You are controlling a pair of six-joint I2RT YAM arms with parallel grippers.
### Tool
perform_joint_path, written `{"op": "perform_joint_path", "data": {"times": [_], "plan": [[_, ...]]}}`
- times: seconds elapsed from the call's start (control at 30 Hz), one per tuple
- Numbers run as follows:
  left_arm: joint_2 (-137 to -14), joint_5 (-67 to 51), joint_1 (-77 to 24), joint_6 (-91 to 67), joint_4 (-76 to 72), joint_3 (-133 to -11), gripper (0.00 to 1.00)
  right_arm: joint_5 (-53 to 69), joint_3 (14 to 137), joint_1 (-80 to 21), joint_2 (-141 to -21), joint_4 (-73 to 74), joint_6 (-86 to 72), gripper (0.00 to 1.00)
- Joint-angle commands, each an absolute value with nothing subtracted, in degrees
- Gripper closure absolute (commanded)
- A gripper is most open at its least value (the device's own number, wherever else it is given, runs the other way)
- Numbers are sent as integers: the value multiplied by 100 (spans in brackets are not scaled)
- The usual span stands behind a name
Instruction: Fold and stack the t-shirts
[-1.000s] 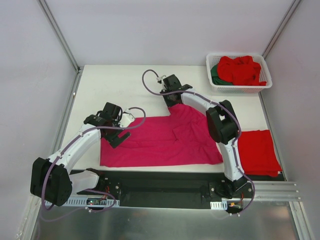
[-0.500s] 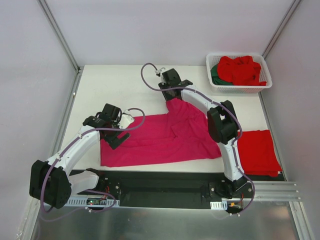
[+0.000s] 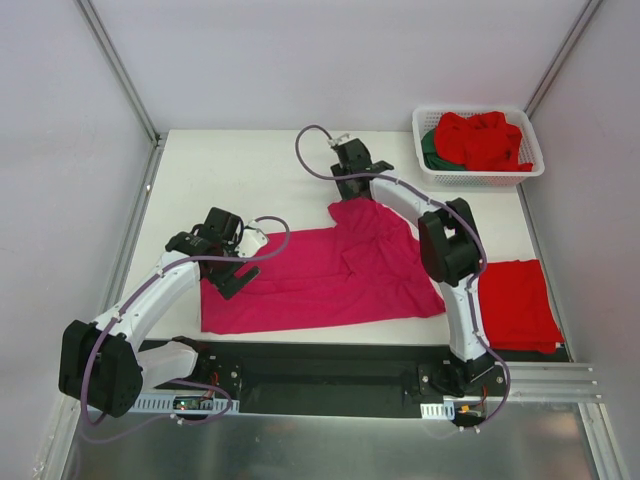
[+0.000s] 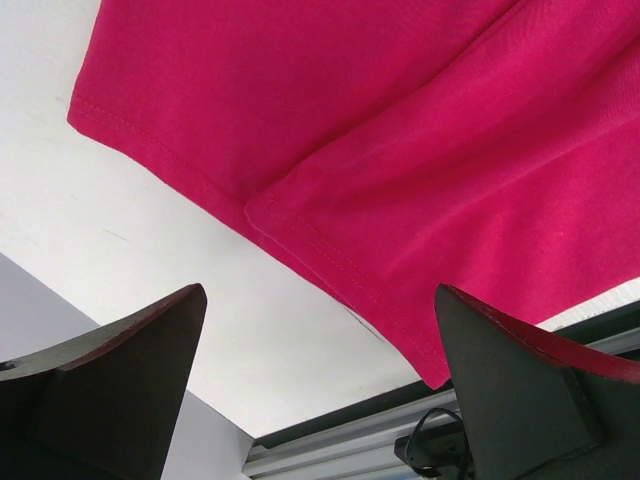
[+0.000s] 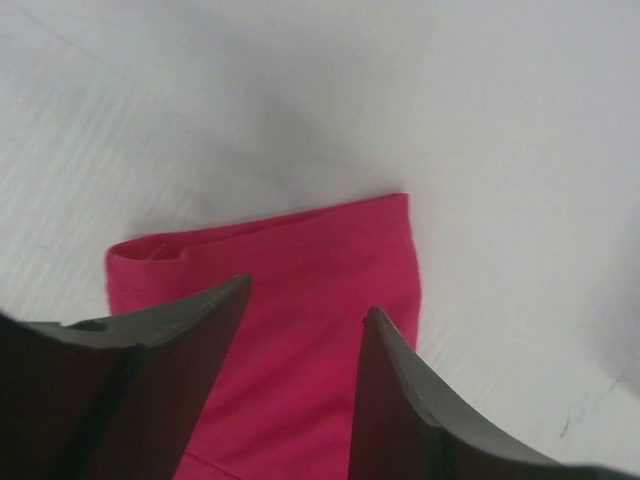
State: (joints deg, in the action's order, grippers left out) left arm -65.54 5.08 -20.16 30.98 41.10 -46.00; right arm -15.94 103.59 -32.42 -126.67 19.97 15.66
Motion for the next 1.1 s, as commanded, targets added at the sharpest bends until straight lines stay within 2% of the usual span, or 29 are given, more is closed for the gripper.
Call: {"op": "perform_joint_path", "data": {"times": [0.0,0.17,0.47,1.07], "plan": [[-6442,501,-2013,3023,4254,-4579,1,-2101,10643,-2998,-12393,1995,1327,48],[-6407,483,-2013,3032,4254,-4553,1,-2127,11152,-2804,-12629,2276,1266,49],[-6434,501,-2013,3032,4254,-4561,1,-1459,12048,-2611,-13306,2846,1266,51],[-6548,536,-2013,3023,4254,-4606,1,-1178,12190,-2496,-13711,3120,1310,52]]}}
